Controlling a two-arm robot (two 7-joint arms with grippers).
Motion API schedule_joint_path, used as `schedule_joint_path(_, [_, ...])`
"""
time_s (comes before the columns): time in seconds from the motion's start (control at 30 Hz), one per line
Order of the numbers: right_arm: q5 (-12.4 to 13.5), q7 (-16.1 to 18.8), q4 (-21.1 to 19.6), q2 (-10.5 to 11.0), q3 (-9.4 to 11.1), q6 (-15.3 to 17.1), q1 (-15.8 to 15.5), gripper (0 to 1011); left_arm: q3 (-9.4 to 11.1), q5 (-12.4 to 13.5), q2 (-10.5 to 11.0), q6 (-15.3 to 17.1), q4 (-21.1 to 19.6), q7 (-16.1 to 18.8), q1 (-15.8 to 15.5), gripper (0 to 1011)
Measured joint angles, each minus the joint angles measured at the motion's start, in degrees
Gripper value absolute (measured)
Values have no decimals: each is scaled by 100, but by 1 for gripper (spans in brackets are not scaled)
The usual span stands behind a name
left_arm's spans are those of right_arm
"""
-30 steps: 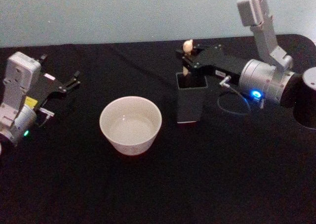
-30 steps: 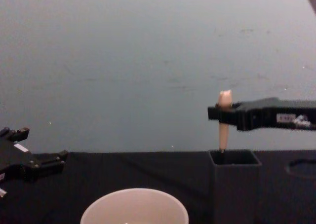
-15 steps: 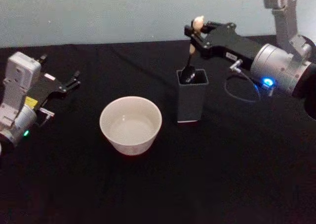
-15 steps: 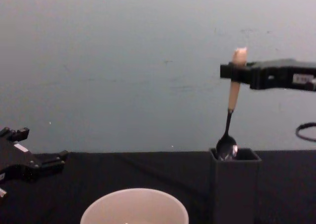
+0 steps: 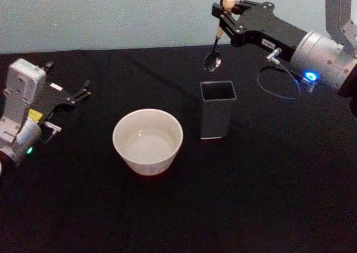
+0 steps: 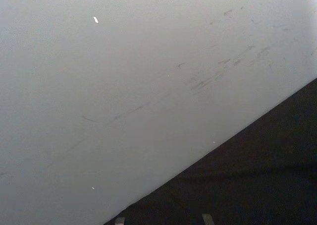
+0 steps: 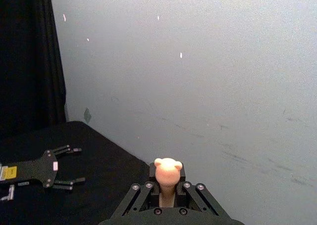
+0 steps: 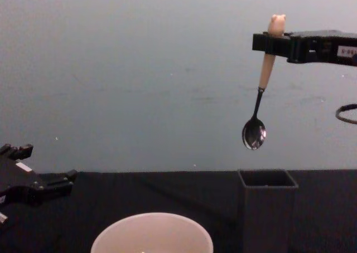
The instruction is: Pick up the stirring spoon with one hand, stir inside the cup, then place it back in its original position.
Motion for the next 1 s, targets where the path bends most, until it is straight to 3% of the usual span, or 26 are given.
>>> schedule_joint_path(0.27, [-20,74,53,1,-108,-85,83,173,0,0,0,0,-1,0,0,1001])
schedule_joint_path(0.4, [-206,99,225,-188,-389,-219,158,173,0,0,0,0,0,0,0,1001])
schedule_joint_path(0.57, [-324,172,274,-317,-565,-349,150,173,0,0,0,0,0,0,0,1001])
schedule_joint_path(1.0, [-403,459,312,-450,-766,-780,-15,173,0,0,0,0,0,0,0,1001])
